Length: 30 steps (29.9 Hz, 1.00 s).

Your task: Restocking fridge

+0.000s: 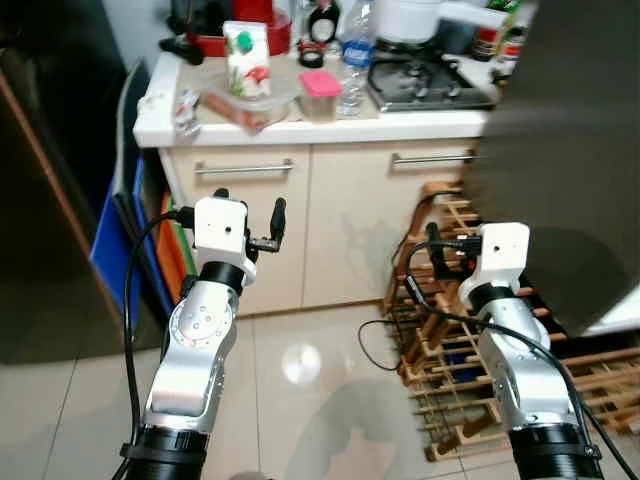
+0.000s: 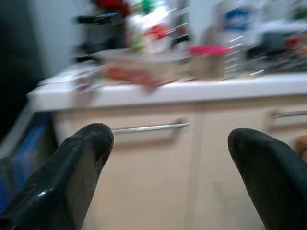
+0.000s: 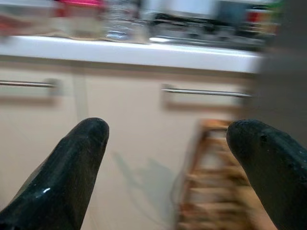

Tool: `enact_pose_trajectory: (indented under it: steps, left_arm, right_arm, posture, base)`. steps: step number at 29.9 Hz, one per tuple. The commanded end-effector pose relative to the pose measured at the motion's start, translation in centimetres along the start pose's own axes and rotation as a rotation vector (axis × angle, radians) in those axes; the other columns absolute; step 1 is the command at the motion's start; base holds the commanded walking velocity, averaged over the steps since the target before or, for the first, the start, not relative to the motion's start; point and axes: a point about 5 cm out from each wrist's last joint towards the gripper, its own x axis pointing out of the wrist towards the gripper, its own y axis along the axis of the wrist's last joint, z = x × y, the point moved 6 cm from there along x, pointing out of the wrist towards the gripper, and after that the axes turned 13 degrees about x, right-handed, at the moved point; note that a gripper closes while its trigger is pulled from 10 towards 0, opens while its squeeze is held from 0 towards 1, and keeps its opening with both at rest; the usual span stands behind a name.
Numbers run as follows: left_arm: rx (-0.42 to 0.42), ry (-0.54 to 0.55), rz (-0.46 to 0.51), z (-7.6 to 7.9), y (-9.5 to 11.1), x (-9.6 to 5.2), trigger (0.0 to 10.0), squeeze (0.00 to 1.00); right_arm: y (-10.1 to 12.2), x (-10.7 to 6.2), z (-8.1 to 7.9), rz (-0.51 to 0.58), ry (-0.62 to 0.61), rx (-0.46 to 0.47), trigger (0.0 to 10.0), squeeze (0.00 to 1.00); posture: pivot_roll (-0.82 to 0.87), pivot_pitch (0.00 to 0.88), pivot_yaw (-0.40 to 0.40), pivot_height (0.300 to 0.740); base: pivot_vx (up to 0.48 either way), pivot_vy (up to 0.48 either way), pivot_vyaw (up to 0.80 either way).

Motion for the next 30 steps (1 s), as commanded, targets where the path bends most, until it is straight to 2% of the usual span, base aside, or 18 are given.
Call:
enact_pose_trajectory:
  steps: [1,2,3,11,12,14,22,24,25,27,30]
  left_arm:
    - [-0.017,-0.007,0.01,0.5,0.5,0.3,9.8,0.0]
    - [-0.018,0.005,0.011,0.4,0.6,0.4,10.0,0.0]
    - [-0.025,0.01,0.014,0.3,0.6,0.5,10.0,0.0]
    - [-0.007,-0.01,0.03,0.6,1.1,0.7,10.0,0.0]
    - [0.0,-0.041,0.073,0.9,1.9,0.7,10.0,0.0]
    - [0.03,-0.062,0.118,1.1,2.9,0.8,10.0,0.0]
    - [0.025,-0.076,0.164,1.4,4.2,1.2,10.0,0.0]
    - [0.032,-0.086,0.179,1.6,4.6,1.2,10.0,0.0]
    - [0.032,-0.086,0.179,1.6,4.6,1.2,10.0,0.0]
    - [0.041,-0.096,0.201,1.8,5.0,1.2,10.0,0.0]
    - [0.051,-0.103,0.23,2.0,5.6,1.2,10.0,0.0]
  right_arm:
    - [0.4,0.0,1.0,0.014,-0.024,-0.017,10.0,0.15]
    - [0.4,0.1,1.0,0.02,-0.026,-0.007,10.0,0.12]
    - [0.4,0.3,1.0,0.019,-0.033,0.001,10.0,0.02]
    - [0.5,0.4,1.3,0.03,-0.055,-0.008,10.0,0.0]
    - [2.3,0.5,0.8,0.116,-0.051,-0.061,10.0,0.0]
    - [4.4,0.8,-0.1,0.197,-0.034,-0.089,10.0,0.0]
    - [6.2,1.9,-1.0,0.24,-0.019,-0.045,10.0,0.0]
    - [7.7,2.5,-1.6,0.284,0.002,-0.041,10.0,0.0]
    - [7.7,2.5,-1.6,0.284,0.002,-0.041,10.0,0.0]
    - [9.9,3.2,-2.5,0.348,0.018,-0.039,10.0,0.0]
    - [11.5,3.6,-3.2,0.394,0.036,-0.033,10.0,0.0]
  posture:
    - [0.03,0.0,-0.02,0.74]
    - [0.03,0.0,-0.021,0.74]
    - [0.03,0.0,-0.022,0.74]
    - [0.03,0.0,-0.025,0.74]
    - [0.03,0.0,-0.022,0.74]
    - [0.03,0.0,-0.022,0.74]
    - [0.03,0.0,-0.017,0.74]
    - [0.02,0.0,-0.015,0.74]
    - [0.02,0.0,-0.015,0.74]
    - [0.02,0.0,-0.014,0.74]
    - [0.03,0.0,-0.02,0.74]
  base:
    - [0.281,-0.386,0.49]
    - [0.296,-0.375,0.49]
    - [0.33,0.0,0.0]
    - [0.041,0.0,0.0]
    - [0.289,0.0,0.0]
    - [0.379,0.0,0.0]
    - [0.458,0.0,0.0]
    - [0.458,0.0,0.0]
    - [0.458,0.0,0.0]
    - [0.458,0.0,0.0]
    - [0.458,0.0,0.0]
